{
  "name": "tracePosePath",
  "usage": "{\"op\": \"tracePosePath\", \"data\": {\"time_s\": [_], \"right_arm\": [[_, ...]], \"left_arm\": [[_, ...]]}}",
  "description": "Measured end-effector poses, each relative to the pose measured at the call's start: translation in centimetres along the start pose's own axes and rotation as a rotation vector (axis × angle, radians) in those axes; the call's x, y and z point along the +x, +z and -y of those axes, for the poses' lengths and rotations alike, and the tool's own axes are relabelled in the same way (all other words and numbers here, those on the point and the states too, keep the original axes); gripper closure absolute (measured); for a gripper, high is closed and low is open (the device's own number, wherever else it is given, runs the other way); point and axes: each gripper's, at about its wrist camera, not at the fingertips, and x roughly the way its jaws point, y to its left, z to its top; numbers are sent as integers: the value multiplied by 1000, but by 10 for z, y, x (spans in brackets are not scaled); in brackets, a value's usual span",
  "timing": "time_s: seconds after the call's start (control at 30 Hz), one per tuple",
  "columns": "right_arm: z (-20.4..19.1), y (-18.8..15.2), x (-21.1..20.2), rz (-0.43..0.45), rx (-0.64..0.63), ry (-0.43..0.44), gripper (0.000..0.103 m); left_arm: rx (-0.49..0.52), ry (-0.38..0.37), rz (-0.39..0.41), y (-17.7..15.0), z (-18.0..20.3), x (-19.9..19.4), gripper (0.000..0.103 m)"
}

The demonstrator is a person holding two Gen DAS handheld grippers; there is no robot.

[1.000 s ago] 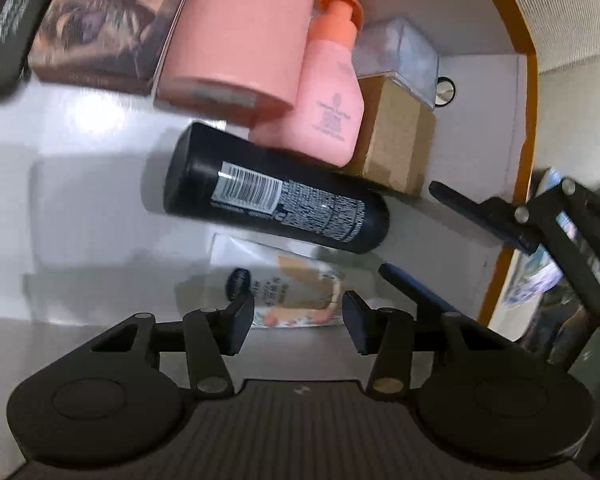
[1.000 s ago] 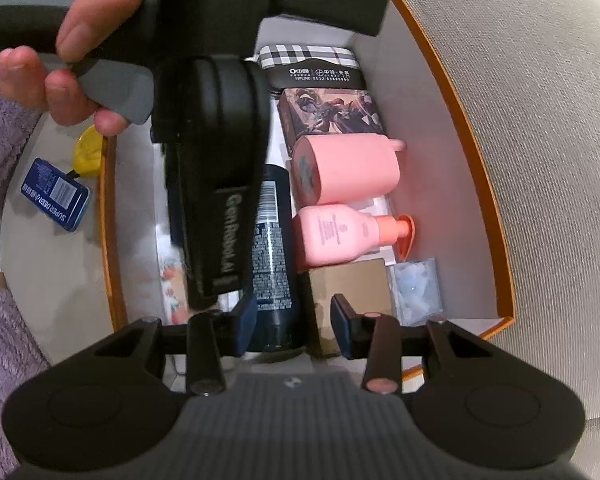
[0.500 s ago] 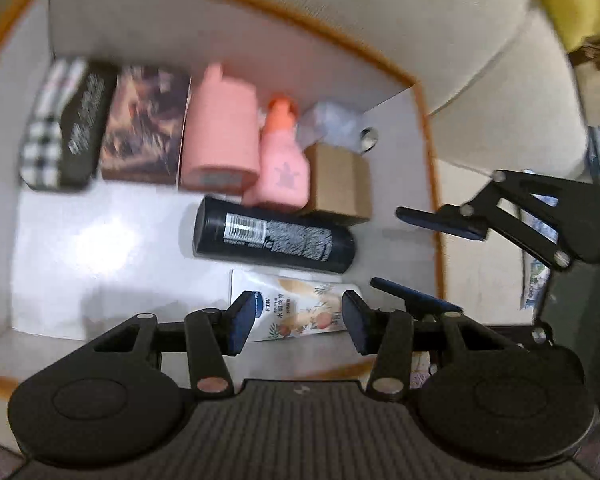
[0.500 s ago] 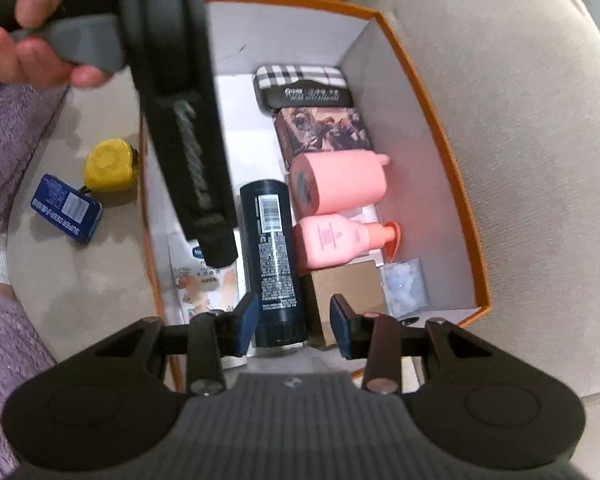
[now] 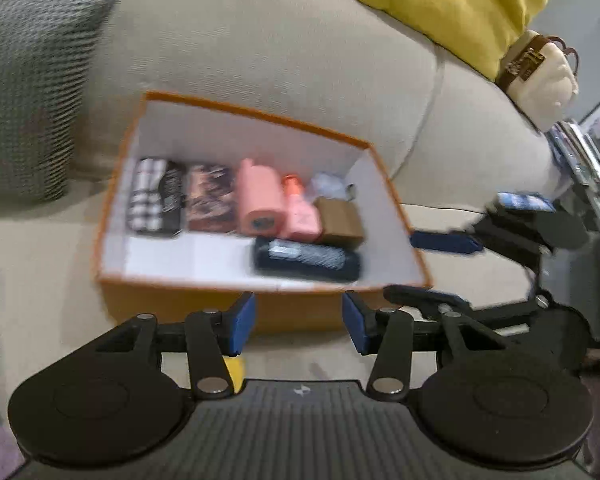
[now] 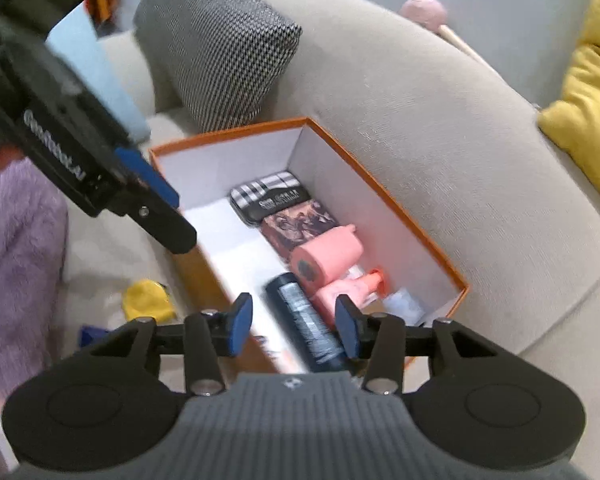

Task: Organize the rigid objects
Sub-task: 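Withdraw both grippers from the box toward the tape measure and blue tin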

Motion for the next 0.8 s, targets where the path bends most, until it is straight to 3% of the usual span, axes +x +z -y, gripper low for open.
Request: {"op": "tracePosePath", "data": {"time_s": [0.13, 0.23, 0.4, 0.63, 0.8], "right_arm": [[-29, -27, 15, -37, 198, 25, 55], [-46, -48, 37, -119, 377, 19, 55], [-61, -80, 70, -269, 687, 41, 55], [-71, -94, 97, -367, 826, 101, 53], [-79, -87, 100, -372, 802, 81, 45]], "left_arm": [[-7, 77, 15, -34, -17, -3, 47], [-18, 153, 0, -55, -28, 7, 48], [-31, 211, -53, -79, -45, 20, 48], [-74, 279, -144, -94, -71, 34, 48], [-82, 267, -139, -94, -76, 36, 47]]}}
